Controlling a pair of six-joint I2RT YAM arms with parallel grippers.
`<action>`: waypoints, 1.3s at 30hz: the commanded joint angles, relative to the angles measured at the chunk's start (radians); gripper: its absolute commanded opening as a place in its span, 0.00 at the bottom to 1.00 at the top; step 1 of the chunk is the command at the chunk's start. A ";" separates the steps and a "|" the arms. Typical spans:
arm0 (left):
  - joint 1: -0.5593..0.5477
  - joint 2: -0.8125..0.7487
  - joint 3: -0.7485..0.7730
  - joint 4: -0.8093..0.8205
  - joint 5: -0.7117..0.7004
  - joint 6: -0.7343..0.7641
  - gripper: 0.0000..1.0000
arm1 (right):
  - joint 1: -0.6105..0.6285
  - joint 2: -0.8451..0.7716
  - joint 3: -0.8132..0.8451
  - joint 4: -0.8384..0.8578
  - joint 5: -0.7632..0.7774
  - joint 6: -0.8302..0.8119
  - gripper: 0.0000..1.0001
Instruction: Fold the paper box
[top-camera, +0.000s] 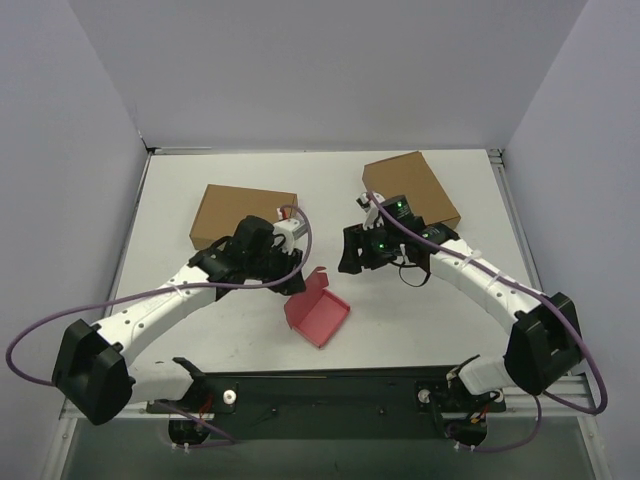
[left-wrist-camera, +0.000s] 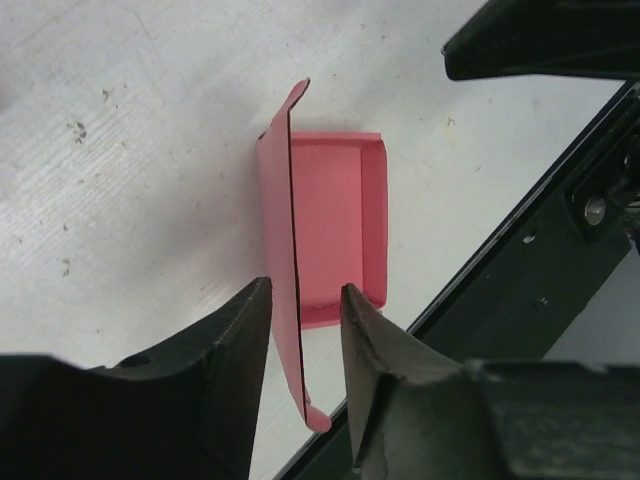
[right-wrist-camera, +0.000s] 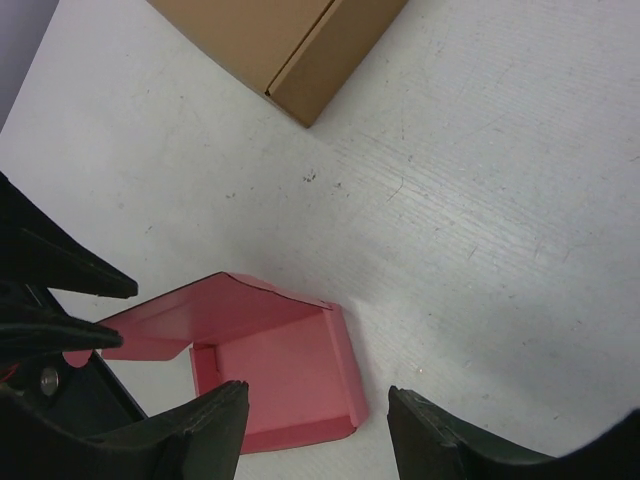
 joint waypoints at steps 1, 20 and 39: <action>-0.032 0.086 0.101 -0.024 0.019 0.175 0.29 | 0.000 -0.092 -0.058 0.038 0.028 0.010 0.58; -0.070 0.218 0.251 -0.061 0.085 0.471 0.00 | -0.008 -0.245 -0.302 0.222 0.036 -0.062 0.56; -0.096 0.249 0.298 -0.092 0.123 0.528 0.00 | 0.000 -0.141 -0.377 0.504 -0.078 -0.162 0.54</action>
